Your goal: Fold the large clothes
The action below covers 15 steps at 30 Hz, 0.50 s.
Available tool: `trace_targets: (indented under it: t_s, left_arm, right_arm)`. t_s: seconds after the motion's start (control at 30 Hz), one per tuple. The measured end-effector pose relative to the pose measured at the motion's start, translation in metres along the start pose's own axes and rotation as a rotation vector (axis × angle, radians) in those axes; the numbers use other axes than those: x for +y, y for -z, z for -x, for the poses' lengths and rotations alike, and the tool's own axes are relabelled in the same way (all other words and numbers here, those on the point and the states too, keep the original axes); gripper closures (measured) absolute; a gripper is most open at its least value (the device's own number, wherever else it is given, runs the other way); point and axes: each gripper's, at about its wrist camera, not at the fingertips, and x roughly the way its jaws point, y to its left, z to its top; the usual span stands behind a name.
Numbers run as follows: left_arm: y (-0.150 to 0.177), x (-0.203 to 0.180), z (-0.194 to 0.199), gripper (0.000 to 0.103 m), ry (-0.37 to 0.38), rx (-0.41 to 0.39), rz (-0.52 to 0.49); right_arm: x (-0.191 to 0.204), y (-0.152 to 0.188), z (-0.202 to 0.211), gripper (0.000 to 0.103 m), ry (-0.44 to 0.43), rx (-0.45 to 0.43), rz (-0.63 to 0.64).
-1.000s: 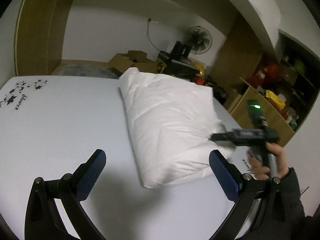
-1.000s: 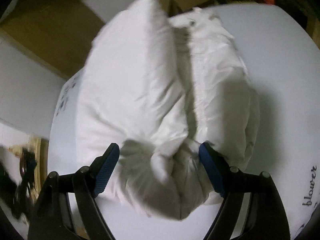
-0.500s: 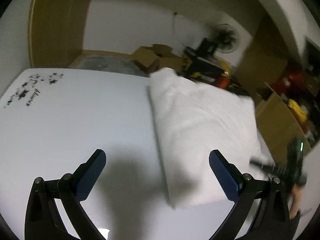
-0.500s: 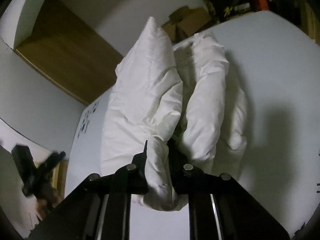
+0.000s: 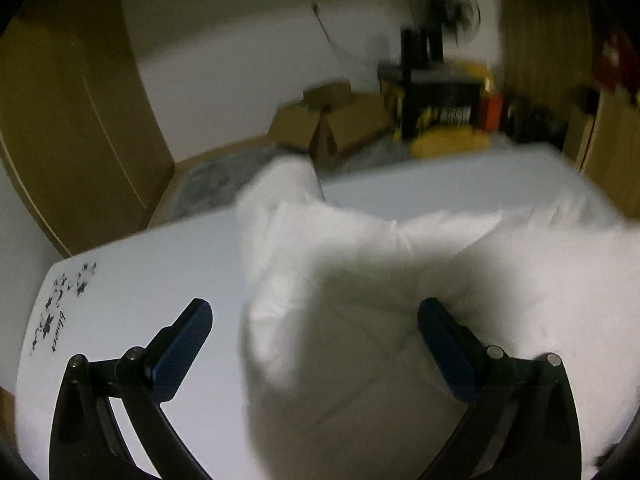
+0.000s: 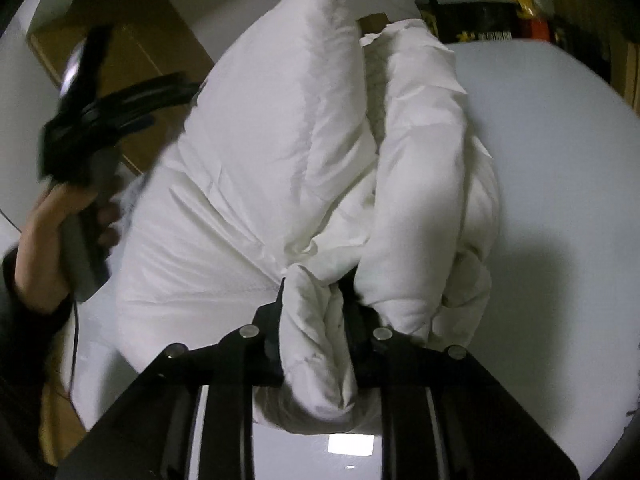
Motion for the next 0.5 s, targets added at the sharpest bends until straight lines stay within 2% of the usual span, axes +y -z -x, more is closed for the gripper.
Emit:
trace_targets:
  t_s: [0.17,0.23,0.3,0.4,0.5]
  left_arm:
    - [0.013,0.004,-0.042,0.0,0.008,0.067,0.063]
    - [0.015,-0.003,-0.047,0.0,-0.034,0.072,0.032]
    - [0.017,-0.017,-0.05,0.0,-0.12,0.052,-0.016]
    - [0.02,-0.033,-0.053,0.0,-0.213,0.031,-0.075]
    - [0.022,-0.044,-0.061,0.0,-0.268,0.036,-0.116]
  right_arm:
    - [0.023,0.01,-0.006,0.077,0.036,-0.043,0.035]
    - [0.024,0.015,-0.004,0.077,0.037,-0.051,0.035]
    - [0.029,0.017,-0.005,0.077,0.042,-0.05,0.038]
    - [0.014,0.023,0.002,0.077,0.037,-0.045,0.034]
    - [0.014,0.021,0.017,0.077,0.041,-0.044,0.036]
